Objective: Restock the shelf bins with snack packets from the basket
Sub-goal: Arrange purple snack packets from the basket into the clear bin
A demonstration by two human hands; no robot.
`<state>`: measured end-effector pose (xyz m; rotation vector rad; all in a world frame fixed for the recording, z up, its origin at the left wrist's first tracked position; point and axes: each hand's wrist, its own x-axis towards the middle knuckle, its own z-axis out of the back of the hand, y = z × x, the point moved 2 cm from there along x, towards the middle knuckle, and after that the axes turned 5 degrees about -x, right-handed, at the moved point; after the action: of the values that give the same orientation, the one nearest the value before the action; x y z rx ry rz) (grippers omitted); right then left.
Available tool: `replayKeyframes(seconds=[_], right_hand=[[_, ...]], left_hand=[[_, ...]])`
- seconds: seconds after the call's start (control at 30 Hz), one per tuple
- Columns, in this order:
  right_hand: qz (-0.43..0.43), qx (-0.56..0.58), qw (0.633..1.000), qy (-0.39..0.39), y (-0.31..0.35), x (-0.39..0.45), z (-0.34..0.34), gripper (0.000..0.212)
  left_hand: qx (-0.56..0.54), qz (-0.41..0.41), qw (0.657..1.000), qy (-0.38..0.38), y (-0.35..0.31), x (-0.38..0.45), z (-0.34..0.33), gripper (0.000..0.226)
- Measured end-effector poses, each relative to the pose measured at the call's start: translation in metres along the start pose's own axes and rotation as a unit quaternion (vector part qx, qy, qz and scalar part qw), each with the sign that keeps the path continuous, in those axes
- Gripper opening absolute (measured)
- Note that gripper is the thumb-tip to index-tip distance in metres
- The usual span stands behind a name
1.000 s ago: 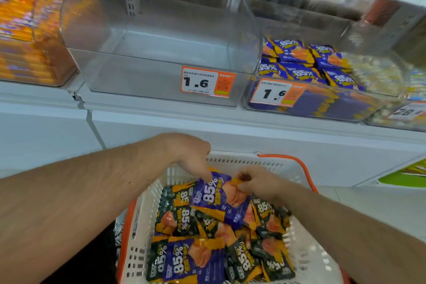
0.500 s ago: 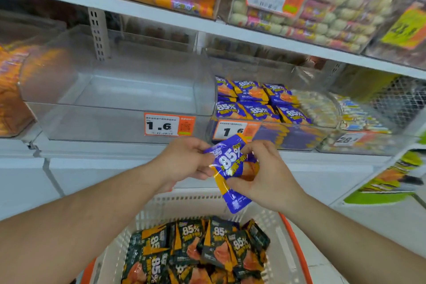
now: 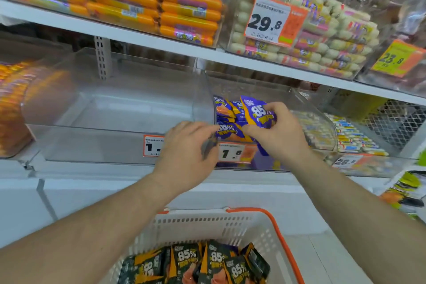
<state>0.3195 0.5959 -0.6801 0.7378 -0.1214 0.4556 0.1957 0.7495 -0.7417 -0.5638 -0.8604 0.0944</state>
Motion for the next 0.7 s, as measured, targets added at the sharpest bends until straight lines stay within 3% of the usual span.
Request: replayKeyframes(seconds=[0.07,0.2,0.33,0.4,0.47,0.57,0.7], right_hand=[[-0.056,-0.006,0.997,0.044,0.002,0.029,-0.01,0.072],[-0.105,0.018,0.985,0.134,0.004,0.06,-0.046,0.065],[-0.06,-0.063,0.971,0.224,0.015,0.063,-0.064,0.042],[-0.016,-0.145,0.954,0.264,0.02,0.06,-0.067,0.042],[0.017,-0.207,0.938,0.277,0.017,0.06,-0.067,0.044],[0.028,-0.212,0.941,0.264,0.009,0.06,-0.067,0.053],[0.047,-0.248,0.93,0.265,0.008,0.061,-0.066,0.05]], left_hand=[[0.093,-0.012,0.995,0.029,0.009,-0.004,-0.003,0.05],[0.139,0.019,0.982,0.126,0.019,-0.007,-0.008,0.056],[0.108,0.035,0.986,0.123,0.017,-0.003,-0.004,0.054],[0.118,0.017,0.987,0.105,0.017,-0.004,-0.005,0.05],[0.115,0.013,0.989,0.096,0.017,-0.004,-0.006,0.05],[0.123,0.021,0.986,0.114,0.018,-0.004,-0.008,0.051],[0.125,0.016,0.985,0.114,0.02,-0.005,-0.01,0.053]])
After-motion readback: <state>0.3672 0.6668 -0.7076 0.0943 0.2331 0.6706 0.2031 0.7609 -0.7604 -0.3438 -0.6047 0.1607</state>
